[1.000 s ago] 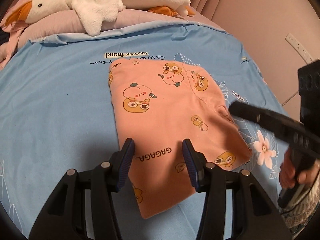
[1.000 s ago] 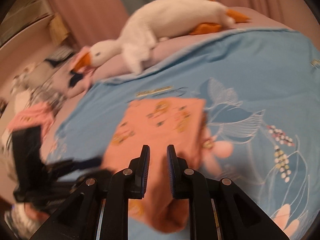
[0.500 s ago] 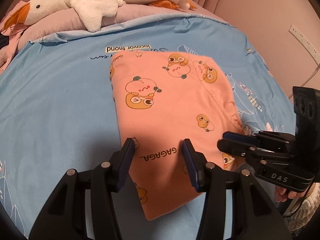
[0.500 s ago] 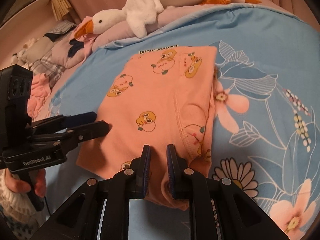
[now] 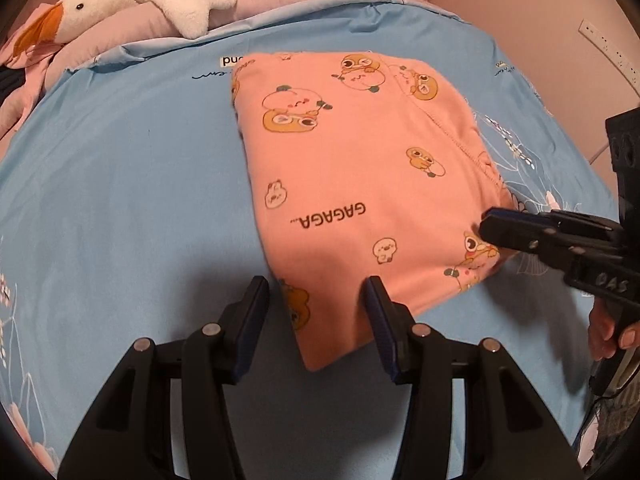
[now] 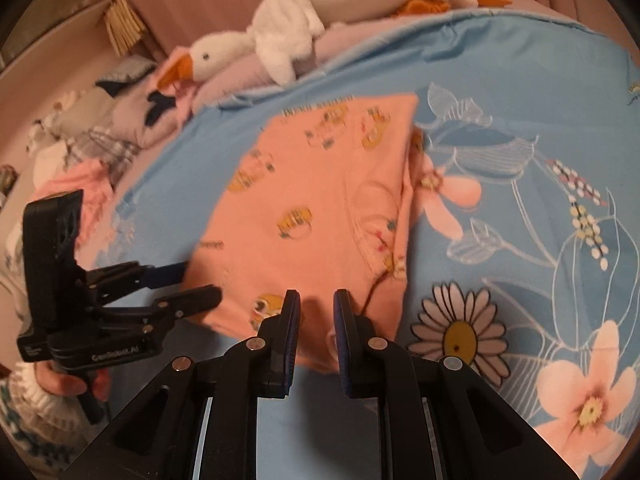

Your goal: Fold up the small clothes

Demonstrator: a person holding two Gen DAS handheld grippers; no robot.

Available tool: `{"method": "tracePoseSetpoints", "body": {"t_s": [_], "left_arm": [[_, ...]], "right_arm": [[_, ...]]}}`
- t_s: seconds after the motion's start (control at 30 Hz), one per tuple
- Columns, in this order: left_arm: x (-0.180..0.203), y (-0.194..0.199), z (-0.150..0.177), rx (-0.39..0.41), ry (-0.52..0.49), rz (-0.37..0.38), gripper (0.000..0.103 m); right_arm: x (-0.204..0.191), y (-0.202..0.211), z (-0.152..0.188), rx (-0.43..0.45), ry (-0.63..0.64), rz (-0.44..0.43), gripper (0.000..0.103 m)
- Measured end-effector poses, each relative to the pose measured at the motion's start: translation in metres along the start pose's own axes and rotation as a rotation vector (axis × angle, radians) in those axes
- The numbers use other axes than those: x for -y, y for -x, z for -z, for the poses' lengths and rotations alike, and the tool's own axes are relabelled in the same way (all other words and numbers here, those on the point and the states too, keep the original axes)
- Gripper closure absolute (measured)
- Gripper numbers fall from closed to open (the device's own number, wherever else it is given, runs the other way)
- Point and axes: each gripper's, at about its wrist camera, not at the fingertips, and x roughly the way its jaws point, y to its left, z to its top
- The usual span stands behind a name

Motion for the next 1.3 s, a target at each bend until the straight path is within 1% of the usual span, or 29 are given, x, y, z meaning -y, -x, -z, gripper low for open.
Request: {"method": "tracePoseSetpoints", "body": {"t_s": [0.1, 0.2, 0.23, 0.27, 0.33, 0.37, 0.4, 0.43, 0.47, 0.5, 0.57, 0.6, 0.7, 0.77, 0.87, 0.97, 1.1, 1.2, 1.27, 1.3], "left_arm": [[-0.001, 0.002, 0.000, -0.008, 0.010, 0.004, 0.054], [-0.008, 0.010, 0.000, -0.015, 0.058, 0.044, 0.053], [-0.011, 0.012, -0.001, -0.016, 0.078, 0.060, 0.051], [-0.017, 0.015, -0.001, -0.015, 0.104, 0.078, 0.050], [-0.024, 0.020, -0.002, -0.008, 0.141, 0.099, 0.040], [-0.028, 0.022, -0.001, -0.003, 0.161, 0.106, 0.036], [-0.033, 0.023, -0.002, -0.002, 0.182, 0.112, 0.026], [-0.038, 0.024, -0.002, 0.000, 0.208, 0.118, 0.023], [-0.043, 0.025, -0.003, 0.006, 0.236, 0.131, 0.023], [-0.049, 0.025, -0.004, 0.007, 0.265, 0.161, 0.023], [-0.055, 0.023, -0.008, 0.011, 0.305, 0.209, 0.023], [-0.057, 0.021, -0.010, 0.011, 0.322, 0.239, 0.023], [-0.062, 0.008, -0.018, 0.001, 0.387, 0.336, 0.023], [-0.062, -0.004, -0.026, -0.009, 0.421, 0.377, 0.023], [-0.060, -0.013, -0.039, -0.010, 0.424, 0.381, 0.023], [-0.053, -0.022, -0.053, -0.005, 0.401, 0.370, 0.024], [-0.046, -0.029, -0.063, 0.006, 0.373, 0.369, 0.025], [-0.045, -0.035, -0.068, 0.015, 0.373, 0.372, 0.025], [-0.048, -0.039, -0.070, 0.019, 0.381, 0.375, 0.032], [-0.049, -0.041, -0.071, 0.020, 0.387, 0.371, 0.039]], "right_arm": [[-0.003, -0.006, 0.003, -0.013, 0.028, 0.034, 0.087], [-0.004, 0.002, 0.001, -0.005, 0.007, 0.006, 0.086], [-0.002, 0.007, 0.000, 0.001, -0.011, -0.019, 0.079], [0.000, 0.011, 0.001, 0.009, -0.029, -0.043, 0.066], [0.007, 0.020, 0.001, 0.031, -0.068, -0.071, 0.050], [0.011, 0.024, 0.001, 0.045, -0.084, -0.072, 0.049], [0.013, 0.026, 0.001, 0.051, -0.093, -0.075, 0.049], [0.018, 0.027, 0.000, 0.057, -0.109, -0.078, 0.049], [0.026, 0.027, 0.000, 0.055, -0.135, -0.082, 0.049], [0.030, 0.026, -0.001, 0.051, -0.159, -0.089, 0.049], [0.045, 0.021, -0.001, 0.038, -0.231, -0.133, 0.048], [0.054, 0.016, -0.002, 0.030, -0.271, -0.164, 0.048], [0.067, 0.002, -0.009, 0.010, -0.335, -0.200, 0.045], [0.076, -0.011, -0.016, -0.009, -0.395, -0.265, 0.045], [0.076, -0.022, -0.028, -0.017, -0.416, -0.289, 0.045], [0.073, -0.033, -0.042, -0.016, -0.398, -0.279, 0.045], [0.070, -0.045, -0.053, -0.015, -0.395, -0.316, 0.045], [0.067, -0.050, -0.058, -0.009, -0.365, -0.320, 0.045], [0.064, -0.053, -0.062, -0.007, -0.343, -0.311, 0.045], [0.061, -0.053, -0.062, -0.004, -0.324, -0.297, 0.046]]}}
